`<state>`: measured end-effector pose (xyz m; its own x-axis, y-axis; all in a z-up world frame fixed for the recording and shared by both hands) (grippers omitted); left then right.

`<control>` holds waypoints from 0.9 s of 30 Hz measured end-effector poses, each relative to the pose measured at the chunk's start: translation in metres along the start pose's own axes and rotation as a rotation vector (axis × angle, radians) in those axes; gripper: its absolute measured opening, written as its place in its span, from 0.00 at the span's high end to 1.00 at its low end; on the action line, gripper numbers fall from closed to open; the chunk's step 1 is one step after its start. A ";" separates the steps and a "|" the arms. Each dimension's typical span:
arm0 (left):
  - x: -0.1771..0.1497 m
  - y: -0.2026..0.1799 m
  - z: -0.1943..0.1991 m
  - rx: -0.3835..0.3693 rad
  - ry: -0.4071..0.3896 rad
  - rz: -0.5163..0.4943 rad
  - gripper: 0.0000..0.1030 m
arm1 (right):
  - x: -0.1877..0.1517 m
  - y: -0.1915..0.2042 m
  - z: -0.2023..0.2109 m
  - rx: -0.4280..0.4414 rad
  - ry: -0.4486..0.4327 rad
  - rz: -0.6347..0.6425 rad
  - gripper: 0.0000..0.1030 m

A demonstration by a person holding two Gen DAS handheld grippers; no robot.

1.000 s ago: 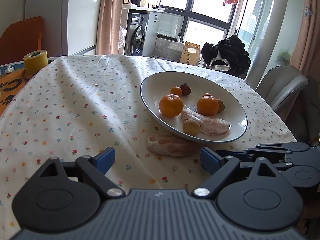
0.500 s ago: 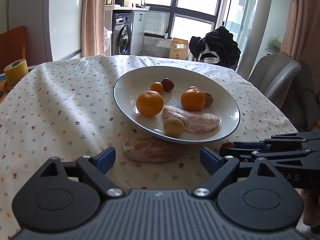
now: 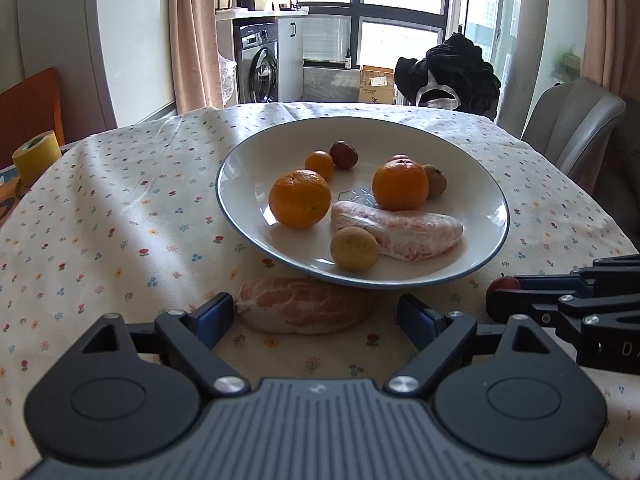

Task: Organize fruits
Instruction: 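Hold the plum in the right tool while the left tool approaches the pomelo segment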

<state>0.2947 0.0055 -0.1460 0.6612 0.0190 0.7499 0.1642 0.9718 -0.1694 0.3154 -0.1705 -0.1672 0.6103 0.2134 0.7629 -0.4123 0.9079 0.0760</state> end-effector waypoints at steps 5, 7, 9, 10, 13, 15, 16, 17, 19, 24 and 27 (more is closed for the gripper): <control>0.002 0.001 -0.004 0.005 -0.017 -0.006 0.14 | 0.000 -0.004 0.002 -0.002 -0.005 -0.006 0.78; 0.001 0.000 -0.002 0.005 -0.022 -0.012 0.18 | 0.001 -0.004 0.003 -0.002 -0.007 -0.007 0.78; 0.001 0.001 0.001 0.011 -0.024 -0.004 0.25 | 0.002 -0.003 0.005 -0.001 -0.011 -0.007 0.78; 0.001 0.003 0.003 0.018 -0.025 0.000 0.30 | 0.002 -0.004 0.007 -0.001 -0.013 -0.007 0.78; 0.000 0.004 0.009 -0.003 -0.023 0.015 0.34 | 0.004 -0.002 0.009 -0.001 -0.020 -0.006 0.78; -0.001 0.004 0.013 -0.006 -0.023 0.018 0.37 | 0.005 -0.001 0.012 0.001 -0.025 -0.003 0.78; -0.001 0.003 0.016 -0.007 -0.025 0.020 0.37 | 0.006 0.000 0.014 0.003 -0.028 -0.002 0.78; -0.001 0.003 0.018 -0.008 -0.027 0.022 0.39 | 0.006 0.001 0.015 0.004 -0.030 -0.001 0.78; -0.002 0.002 0.022 -0.013 -0.028 0.025 0.42 | 0.007 0.003 0.018 0.005 -0.035 0.003 0.78; -0.006 0.000 0.033 -0.022 -0.026 0.027 0.53 | 0.009 0.007 0.026 0.009 -0.049 0.010 0.78; -0.010 -0.001 0.040 -0.037 -0.020 0.040 0.60 | 0.009 0.010 0.030 0.014 -0.055 0.015 0.78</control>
<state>0.2585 0.0135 -0.1280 0.6534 0.0630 0.7544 0.1647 0.9608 -0.2229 0.2965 -0.1704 -0.1408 0.5664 0.2064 0.7979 -0.4305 0.8996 0.0729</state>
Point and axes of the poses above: each gripper's, at about its wrist camera, not at the fingertips, and z roughly against the way its jaws point, y to its left, x to its top, the point moved 8 cm from there along -z, roughly the way its jaws point, and after that the axes turned 15 degrees about -x, right-handed, at the moved point
